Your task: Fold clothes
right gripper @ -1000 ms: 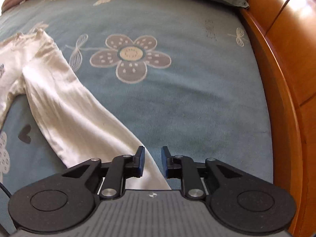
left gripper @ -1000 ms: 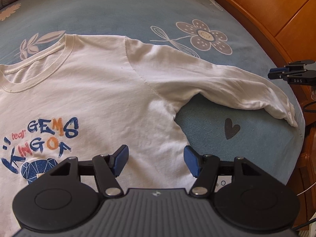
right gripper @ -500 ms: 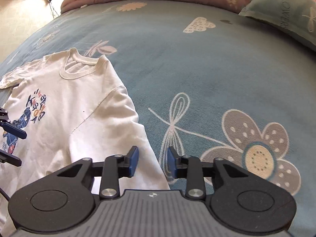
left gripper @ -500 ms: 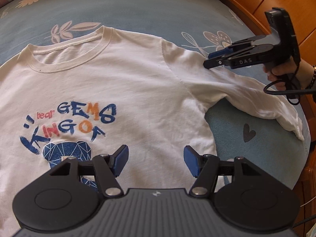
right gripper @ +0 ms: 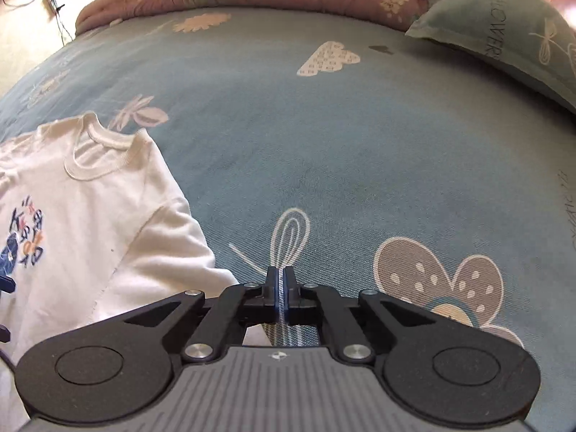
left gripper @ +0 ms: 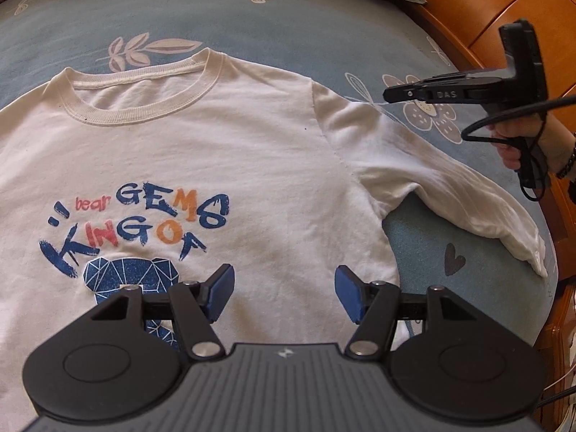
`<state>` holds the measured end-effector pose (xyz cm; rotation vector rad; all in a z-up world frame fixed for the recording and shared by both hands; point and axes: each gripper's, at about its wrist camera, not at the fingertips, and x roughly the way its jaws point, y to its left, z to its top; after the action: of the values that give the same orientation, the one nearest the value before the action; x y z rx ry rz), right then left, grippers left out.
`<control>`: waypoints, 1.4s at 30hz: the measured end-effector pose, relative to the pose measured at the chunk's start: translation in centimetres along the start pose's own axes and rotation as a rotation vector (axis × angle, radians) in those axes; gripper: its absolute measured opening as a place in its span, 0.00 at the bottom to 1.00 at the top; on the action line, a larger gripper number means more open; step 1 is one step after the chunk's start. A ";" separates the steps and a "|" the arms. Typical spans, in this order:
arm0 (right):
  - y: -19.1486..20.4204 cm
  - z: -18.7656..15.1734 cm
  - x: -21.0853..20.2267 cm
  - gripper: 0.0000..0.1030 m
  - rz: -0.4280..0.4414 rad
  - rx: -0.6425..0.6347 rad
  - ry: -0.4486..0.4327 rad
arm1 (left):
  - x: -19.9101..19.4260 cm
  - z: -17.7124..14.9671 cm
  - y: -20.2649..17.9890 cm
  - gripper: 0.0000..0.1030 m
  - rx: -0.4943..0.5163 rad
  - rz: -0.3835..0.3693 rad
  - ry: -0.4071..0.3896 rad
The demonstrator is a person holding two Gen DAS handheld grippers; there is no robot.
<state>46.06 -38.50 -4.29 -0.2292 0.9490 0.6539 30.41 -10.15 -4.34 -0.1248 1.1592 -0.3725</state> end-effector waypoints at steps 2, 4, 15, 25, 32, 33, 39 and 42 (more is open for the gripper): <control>1.6 -0.7 -2.4 0.07 0.037 -0.053 -0.033 | -0.1 0.0 0.4 0.60 0.011 0.007 0.006; 4.0 -1.8 -3.9 0.09 0.077 -0.152 -0.023 | -0.2 -0.2 0.8 0.60 0.013 0.016 0.013; 12.6 -8.3 -3.1 0.14 -0.036 -0.639 0.107 | -0.4 -0.7 1.2 0.60 0.034 0.018 0.020; 12.7 -7.8 -1.6 0.19 -0.087 -0.637 0.101 | 0.0 -1.5 0.7 0.60 0.024 0.007 0.034; 12.1 -7.2 -3.0 0.06 0.049 -0.504 0.164 | 0.2 -1.7 0.5 0.60 0.037 -0.002 0.049; 12.0 -7.3 -3.2 0.06 0.074 -0.484 0.174 | 0.3 -1.6 0.5 0.60 0.037 -0.001 0.051; 12.0 -8.8 -4.8 0.10 0.058 -0.387 0.181 | 0.3 -1.1 0.1 0.60 0.056 -0.014 0.051; 11.1 -9.6 -6.5 0.18 -0.019 -0.274 0.145 | 0.3 -0.9 -0.1 0.60 0.075 -0.018 0.055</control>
<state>30.17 -36.86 -3.46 -0.5340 0.9935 0.7571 29.73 -10.29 -4.95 -0.0600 1.1973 -0.4365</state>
